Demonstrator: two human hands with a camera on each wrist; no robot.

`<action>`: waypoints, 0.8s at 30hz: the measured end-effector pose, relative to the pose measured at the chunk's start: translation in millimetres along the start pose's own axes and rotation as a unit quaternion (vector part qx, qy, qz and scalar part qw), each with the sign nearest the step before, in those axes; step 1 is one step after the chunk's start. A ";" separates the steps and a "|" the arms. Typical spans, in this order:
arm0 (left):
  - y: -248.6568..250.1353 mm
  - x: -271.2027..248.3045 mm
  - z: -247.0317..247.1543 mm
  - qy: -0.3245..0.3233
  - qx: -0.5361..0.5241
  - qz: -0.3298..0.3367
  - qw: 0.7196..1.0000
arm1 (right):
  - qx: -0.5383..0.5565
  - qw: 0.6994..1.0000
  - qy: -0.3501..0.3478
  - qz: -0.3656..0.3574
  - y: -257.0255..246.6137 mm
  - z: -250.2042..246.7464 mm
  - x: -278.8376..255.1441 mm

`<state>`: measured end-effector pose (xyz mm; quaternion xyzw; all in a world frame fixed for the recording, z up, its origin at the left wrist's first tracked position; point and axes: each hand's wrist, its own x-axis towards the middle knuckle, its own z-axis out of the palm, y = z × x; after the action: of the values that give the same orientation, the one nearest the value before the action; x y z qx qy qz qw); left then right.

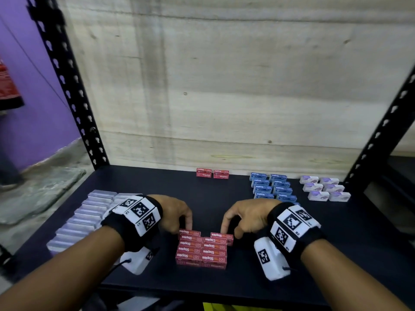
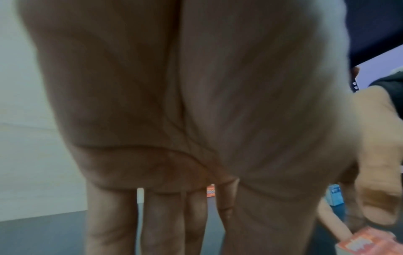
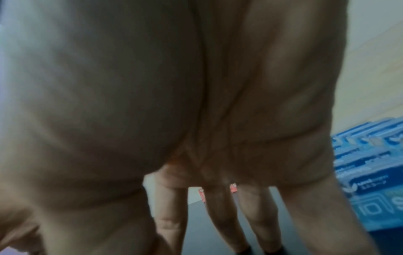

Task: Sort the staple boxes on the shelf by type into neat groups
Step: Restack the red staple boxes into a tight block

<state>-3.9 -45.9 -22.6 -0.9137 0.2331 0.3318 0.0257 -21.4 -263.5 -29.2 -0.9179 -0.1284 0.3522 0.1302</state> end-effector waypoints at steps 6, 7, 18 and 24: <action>-1.0 0.1 -0.7 -0.012 -0.010 0.003 1.000 | -0.007 1.000 -0.003 -0.010 -1.3 1.4 1.4; -0.8 0.2 -0.8 -0.012 -0.009 0.004 1.000 | -0.004 1.000 -0.002 -0.013 -1.3 1.7 2.0; 2.9 3.6 -2.5 -0.020 -0.004 0.019 1.000 | -0.007 1.000 0.003 -0.029 -4.8 3.8 5.6; 0.0 6.1 -1.3 -0.019 -0.007 0.025 0.999 | -0.011 0.999 0.004 -0.034 -5.0 4.1 5.3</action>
<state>1.0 -48.6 -25.4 -0.9012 0.2532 0.3513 0.0158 -21.1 -256.5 -33.7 -0.9157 -0.1626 0.3427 0.1324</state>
